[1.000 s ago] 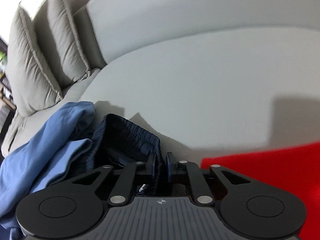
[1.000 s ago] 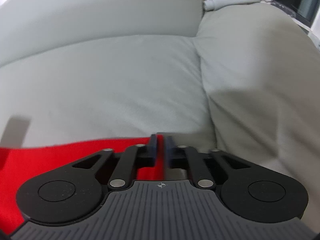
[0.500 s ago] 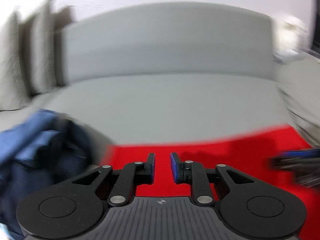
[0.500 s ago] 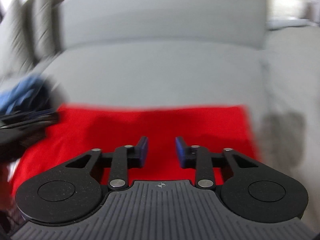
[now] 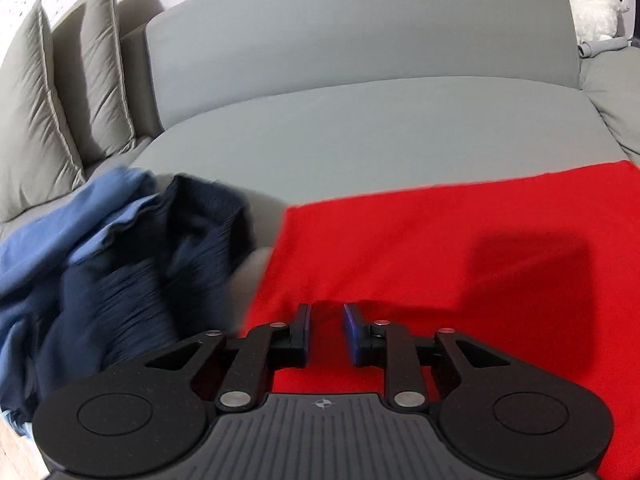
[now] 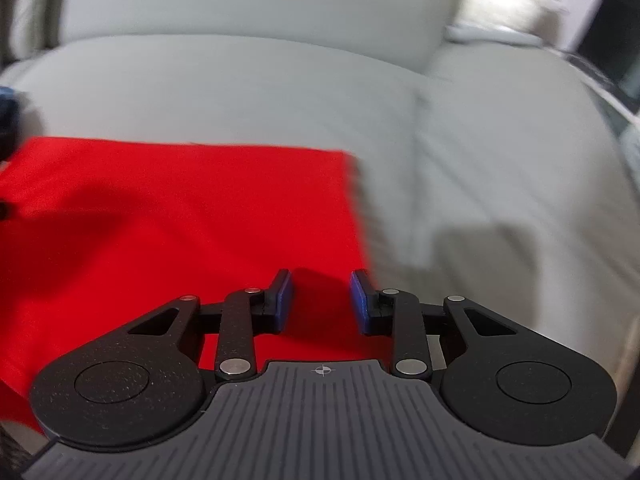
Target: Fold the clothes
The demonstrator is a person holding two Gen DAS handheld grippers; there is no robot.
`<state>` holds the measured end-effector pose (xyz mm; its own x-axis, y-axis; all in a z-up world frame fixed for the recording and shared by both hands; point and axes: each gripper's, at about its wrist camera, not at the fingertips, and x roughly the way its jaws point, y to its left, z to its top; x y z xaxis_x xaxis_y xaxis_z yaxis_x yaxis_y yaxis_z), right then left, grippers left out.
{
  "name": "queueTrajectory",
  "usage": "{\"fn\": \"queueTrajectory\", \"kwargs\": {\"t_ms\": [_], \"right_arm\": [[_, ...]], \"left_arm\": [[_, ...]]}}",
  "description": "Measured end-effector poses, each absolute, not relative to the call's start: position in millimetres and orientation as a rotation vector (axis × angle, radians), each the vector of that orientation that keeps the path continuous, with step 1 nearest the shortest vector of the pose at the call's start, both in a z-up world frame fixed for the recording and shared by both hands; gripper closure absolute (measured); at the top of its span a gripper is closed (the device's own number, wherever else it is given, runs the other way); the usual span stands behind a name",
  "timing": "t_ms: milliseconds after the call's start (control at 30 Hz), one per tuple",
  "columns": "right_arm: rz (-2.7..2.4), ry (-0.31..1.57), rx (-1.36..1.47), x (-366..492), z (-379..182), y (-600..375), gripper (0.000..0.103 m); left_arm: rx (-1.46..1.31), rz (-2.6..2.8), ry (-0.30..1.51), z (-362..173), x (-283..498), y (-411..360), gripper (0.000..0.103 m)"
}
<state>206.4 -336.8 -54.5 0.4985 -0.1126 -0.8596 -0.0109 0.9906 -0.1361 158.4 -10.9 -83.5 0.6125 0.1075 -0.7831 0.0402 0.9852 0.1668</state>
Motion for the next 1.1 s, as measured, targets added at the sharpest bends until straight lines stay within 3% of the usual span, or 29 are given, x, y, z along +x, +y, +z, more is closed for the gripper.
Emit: {"fn": "queueTrajectory", "kwargs": {"t_ms": [300, 567, 700, 967, 1100], "right_arm": [[-0.006, 1.022, 0.040, 164, -17, -334, 0.068], [0.182, 1.026, 0.079, 150, -43, -268, 0.068], [0.218, 1.068, 0.023, 125, -48, -246, 0.062], [0.202, 1.194, 0.016, 80, -35, -261, 0.061], [0.166, 1.154, 0.106, 62, -25, -287, 0.061]], "left_arm": [[0.059, -0.022, 0.918, -31, 101, -7, 0.079], [0.122, -0.099, 0.891, -55, 80, -76, 0.079], [0.243, -0.125, 0.935, -71, 61, -104, 0.081], [0.234, -0.139, 1.067, -55, 44, -104, 0.082], [0.192, -0.170, 1.002, -38, 24, -109, 0.079]]}}
